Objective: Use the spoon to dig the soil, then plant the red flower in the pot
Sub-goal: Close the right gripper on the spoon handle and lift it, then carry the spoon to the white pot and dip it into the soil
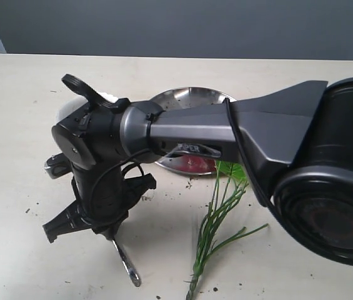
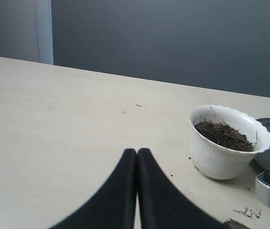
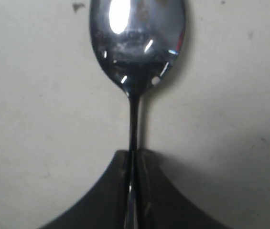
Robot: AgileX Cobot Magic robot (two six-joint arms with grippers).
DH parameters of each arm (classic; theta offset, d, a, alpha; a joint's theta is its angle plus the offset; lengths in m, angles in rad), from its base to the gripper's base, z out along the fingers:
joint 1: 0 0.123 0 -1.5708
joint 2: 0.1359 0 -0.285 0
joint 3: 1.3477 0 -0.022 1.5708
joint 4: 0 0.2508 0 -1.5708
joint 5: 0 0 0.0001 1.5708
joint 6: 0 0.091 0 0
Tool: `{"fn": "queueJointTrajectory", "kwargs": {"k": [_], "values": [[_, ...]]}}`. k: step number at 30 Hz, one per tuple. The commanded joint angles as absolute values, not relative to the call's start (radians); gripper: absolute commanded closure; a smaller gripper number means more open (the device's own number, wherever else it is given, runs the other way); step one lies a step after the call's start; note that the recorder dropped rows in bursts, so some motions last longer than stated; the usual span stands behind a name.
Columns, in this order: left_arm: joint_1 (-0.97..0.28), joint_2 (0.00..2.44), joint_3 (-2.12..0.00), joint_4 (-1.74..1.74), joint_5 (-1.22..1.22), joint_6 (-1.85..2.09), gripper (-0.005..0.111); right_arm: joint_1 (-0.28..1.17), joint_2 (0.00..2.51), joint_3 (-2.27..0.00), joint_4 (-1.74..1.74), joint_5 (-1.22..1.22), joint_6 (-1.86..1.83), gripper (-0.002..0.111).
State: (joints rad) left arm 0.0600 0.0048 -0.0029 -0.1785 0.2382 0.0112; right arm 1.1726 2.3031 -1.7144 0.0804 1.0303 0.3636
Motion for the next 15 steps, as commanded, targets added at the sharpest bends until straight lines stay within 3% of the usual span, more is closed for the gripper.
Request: {"fn": "queueJointTrajectory", "kwargs": {"k": [1, 15], "values": [[0.058, 0.000, 0.000, -0.177, 0.240, 0.010, 0.106, 1.177, 2.337, -1.701, 0.100, 1.100, 0.342, 0.109], [0.058, 0.000, 0.000, -0.177, 0.240, 0.010, 0.106, 1.177, 2.186, -1.701, 0.048, 1.133, 0.183, 0.109]]}}
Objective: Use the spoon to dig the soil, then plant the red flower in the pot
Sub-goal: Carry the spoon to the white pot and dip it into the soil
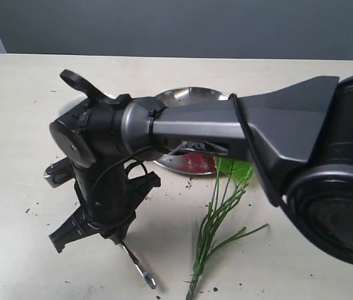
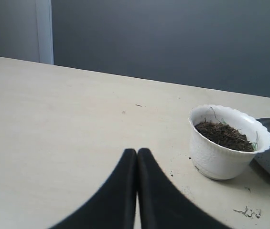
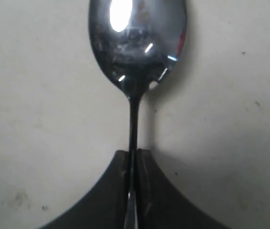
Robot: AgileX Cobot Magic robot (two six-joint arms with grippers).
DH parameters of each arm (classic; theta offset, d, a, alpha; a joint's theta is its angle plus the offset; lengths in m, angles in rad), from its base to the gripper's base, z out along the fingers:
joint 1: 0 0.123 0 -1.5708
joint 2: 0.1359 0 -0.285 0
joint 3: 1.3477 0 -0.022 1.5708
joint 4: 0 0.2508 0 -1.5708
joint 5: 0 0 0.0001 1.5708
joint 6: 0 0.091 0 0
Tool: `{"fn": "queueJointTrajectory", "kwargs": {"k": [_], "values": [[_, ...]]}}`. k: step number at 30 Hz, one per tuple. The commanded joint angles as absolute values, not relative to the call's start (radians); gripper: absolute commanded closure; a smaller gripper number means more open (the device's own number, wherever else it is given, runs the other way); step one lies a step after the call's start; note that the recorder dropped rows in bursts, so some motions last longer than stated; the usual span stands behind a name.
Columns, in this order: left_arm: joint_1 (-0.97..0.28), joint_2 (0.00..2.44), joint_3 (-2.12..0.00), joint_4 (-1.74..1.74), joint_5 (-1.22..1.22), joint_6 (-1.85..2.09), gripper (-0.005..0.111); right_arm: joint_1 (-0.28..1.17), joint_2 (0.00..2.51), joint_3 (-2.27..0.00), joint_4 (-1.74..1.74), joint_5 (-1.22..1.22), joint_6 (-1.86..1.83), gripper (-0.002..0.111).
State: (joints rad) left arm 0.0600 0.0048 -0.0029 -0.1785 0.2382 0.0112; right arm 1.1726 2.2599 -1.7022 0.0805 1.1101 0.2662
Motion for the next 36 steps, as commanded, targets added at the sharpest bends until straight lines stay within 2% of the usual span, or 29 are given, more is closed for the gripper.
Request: {"fn": "queueJointTrajectory", "kwargs": {"k": [1, 6, 15, 22, 26, 36], "values": [[0.058, 0.000, 0.000, -0.177, 0.240, 0.010, 0.106, 1.177, 2.168, -1.701, 0.033, 1.134, 0.163, 0.109], [0.058, 0.000, 0.000, -0.177, 0.240, 0.010, 0.106, 1.177, 2.085, -1.701, -0.093, 1.136, 0.085, 0.109], [0.058, 0.000, 0.000, -0.177, 0.240, 0.010, 0.106, 1.177, 2.028, -1.729, -0.556, 1.192, 0.000, 0.109], [0.058, 0.000, 0.000, -0.177, 0.240, 0.010, 0.106, 1.175, 2.034, -1.731, -0.871, 0.935, -0.372, 0.109], [0.058, 0.000, 0.000, -0.177, 0.240, 0.010, 0.106, 1.175, 2.034, -1.731, -1.025, 0.810, -0.408, 0.109], [0.058, 0.000, 0.000, -0.177, 0.240, 0.010, 0.106, 1.127, 2.104, -1.731, -1.273, 0.851, -0.485, 0.109]]}}
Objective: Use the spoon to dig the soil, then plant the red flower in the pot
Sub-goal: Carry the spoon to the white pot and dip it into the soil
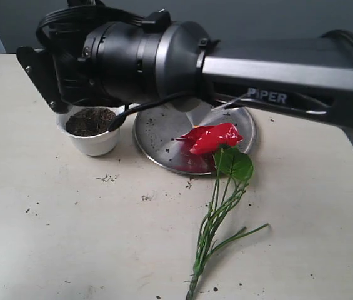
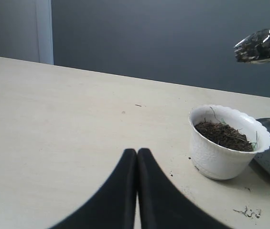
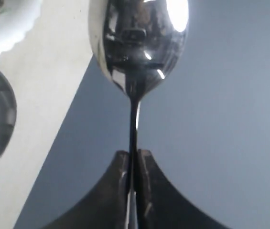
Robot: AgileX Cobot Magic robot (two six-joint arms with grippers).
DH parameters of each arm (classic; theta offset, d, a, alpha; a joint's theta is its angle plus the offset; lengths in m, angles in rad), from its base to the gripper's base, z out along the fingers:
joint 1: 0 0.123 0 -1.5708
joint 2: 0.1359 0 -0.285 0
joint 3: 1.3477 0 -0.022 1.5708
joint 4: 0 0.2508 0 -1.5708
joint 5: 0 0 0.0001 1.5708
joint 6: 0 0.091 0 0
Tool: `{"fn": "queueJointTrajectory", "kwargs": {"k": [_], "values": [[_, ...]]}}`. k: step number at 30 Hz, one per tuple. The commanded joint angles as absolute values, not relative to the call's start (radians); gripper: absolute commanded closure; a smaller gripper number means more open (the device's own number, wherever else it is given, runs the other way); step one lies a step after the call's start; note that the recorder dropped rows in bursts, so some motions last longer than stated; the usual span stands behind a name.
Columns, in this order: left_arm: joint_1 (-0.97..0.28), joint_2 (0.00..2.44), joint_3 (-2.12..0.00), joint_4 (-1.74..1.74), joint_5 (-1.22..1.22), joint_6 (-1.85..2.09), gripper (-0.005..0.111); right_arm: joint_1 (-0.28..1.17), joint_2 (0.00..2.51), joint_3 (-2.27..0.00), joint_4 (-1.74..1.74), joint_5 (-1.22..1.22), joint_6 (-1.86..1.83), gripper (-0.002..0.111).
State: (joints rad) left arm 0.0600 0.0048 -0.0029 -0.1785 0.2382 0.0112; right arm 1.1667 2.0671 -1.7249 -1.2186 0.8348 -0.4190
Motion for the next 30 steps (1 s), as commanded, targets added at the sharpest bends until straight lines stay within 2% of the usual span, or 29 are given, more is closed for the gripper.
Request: {"fn": "queueJointTrajectory", "kwargs": {"k": [1, 18, 30], "values": [[0.058, 0.000, 0.000, -0.177, 0.240, 0.010, 0.106, 1.117, 2.116, -1.731, -1.273, 0.856, -0.509, 0.109], [0.058, 0.000, 0.000, -0.177, 0.240, 0.010, 0.106, 1.072, 2.170, -1.731, -1.305, 0.777, -0.661, 0.109], [0.058, 0.000, 0.000, -0.177, 0.240, 0.010, 0.106, 1.117, 2.309, -1.731, -1.326, 0.773, -0.661, 0.109]]}}
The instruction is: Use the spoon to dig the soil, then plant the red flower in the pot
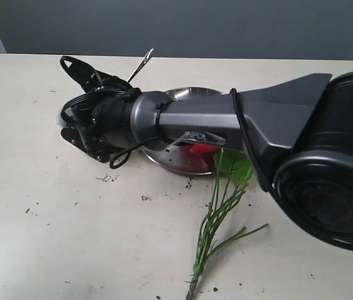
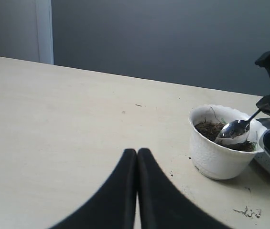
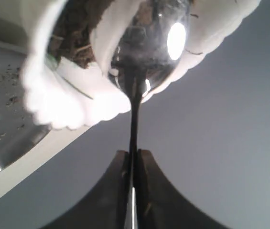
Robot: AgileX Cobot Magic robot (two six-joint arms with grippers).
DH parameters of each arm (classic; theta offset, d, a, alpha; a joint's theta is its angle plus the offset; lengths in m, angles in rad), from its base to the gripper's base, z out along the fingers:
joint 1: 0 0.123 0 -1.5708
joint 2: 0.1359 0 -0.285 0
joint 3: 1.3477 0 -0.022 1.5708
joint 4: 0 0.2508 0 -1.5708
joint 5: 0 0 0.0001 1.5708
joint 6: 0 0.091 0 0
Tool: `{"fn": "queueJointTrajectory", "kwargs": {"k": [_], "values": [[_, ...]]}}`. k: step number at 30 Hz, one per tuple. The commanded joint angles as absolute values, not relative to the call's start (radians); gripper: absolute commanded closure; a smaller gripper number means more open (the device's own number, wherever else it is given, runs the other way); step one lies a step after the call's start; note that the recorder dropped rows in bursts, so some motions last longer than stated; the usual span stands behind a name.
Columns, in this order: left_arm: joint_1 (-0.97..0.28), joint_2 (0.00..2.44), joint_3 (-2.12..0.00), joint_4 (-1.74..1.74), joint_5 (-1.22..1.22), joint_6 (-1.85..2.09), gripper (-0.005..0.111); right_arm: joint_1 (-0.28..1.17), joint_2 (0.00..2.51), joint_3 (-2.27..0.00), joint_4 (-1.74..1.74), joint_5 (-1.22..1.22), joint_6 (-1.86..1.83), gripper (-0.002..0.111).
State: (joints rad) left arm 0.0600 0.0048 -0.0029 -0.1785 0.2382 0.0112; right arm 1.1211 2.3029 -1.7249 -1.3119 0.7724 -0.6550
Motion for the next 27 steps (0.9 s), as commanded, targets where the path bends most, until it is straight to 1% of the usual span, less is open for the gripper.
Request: {"fn": "queueJointTrajectory", "kwargs": {"k": [1, 6, 15, 21, 27], "values": [[0.058, 0.000, 0.000, -0.177, 0.240, 0.010, 0.106, 1.117, 2.309, -1.731, -1.344, 0.785, -0.661, 0.109], [0.058, 0.000, 0.000, -0.177, 0.240, 0.010, 0.106, 1.117, 2.279, -1.731, -1.431, 0.800, -0.661, 0.109], [0.058, 0.000, 0.000, -0.177, 0.240, 0.010, 0.106, 1.078, 2.230, -1.731, -1.435, 0.791, -0.659, 0.109], [0.058, 0.000, 0.000, -0.177, 0.240, 0.010, 0.106, 1.078, 2.234, -1.731, -1.308, 0.688, -0.667, 0.109], [0.058, 0.000, 0.000, -0.177, 0.240, 0.010, 0.106, 1.087, 2.277, -1.731, -1.292, 0.677, -0.684, 0.109]]}}
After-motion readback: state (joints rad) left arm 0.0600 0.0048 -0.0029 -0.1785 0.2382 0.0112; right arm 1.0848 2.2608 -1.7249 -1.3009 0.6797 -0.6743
